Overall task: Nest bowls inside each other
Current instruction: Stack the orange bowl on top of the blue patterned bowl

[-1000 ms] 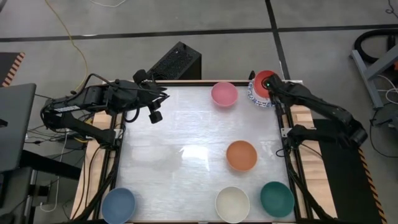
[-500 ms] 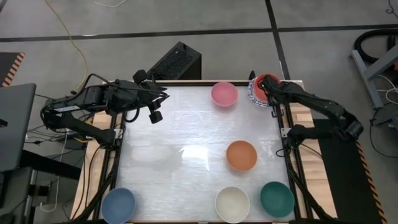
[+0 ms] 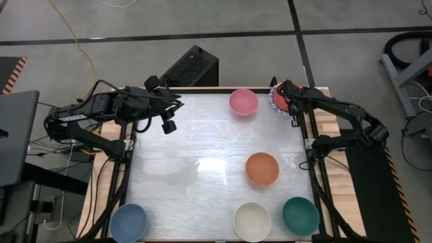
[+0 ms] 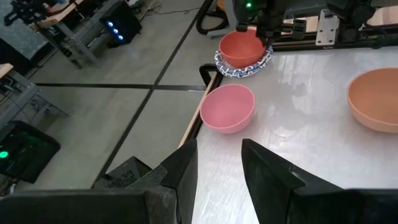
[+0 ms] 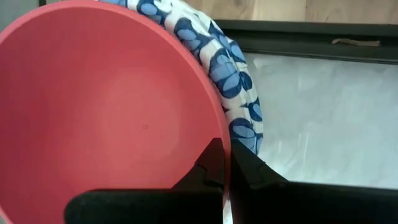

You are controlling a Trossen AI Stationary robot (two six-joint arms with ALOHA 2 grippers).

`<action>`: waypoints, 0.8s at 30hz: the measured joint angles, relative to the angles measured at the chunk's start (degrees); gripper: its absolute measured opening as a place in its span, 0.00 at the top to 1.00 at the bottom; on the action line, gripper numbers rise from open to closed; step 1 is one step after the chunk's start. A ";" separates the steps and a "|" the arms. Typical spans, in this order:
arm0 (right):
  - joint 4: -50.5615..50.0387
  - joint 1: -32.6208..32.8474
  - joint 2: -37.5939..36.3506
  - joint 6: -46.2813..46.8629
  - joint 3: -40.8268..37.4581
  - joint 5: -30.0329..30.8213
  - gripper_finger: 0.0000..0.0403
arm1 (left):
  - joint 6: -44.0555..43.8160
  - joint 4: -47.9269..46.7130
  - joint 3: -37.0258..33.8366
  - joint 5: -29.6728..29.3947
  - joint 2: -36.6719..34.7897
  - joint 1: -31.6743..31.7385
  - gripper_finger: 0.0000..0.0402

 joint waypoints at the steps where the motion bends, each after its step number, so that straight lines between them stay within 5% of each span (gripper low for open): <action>1: -0.01 -0.31 0.01 -0.04 0.00 0.00 0.97 | 0.00 0.01 0.00 0.00 0.00 0.00 0.71; 24: 1.64 -4.55 4.09 -8.90 0.15 -1.22 0.95 | -0.43 0.01 0.00 0.01 0.00 0.00 0.71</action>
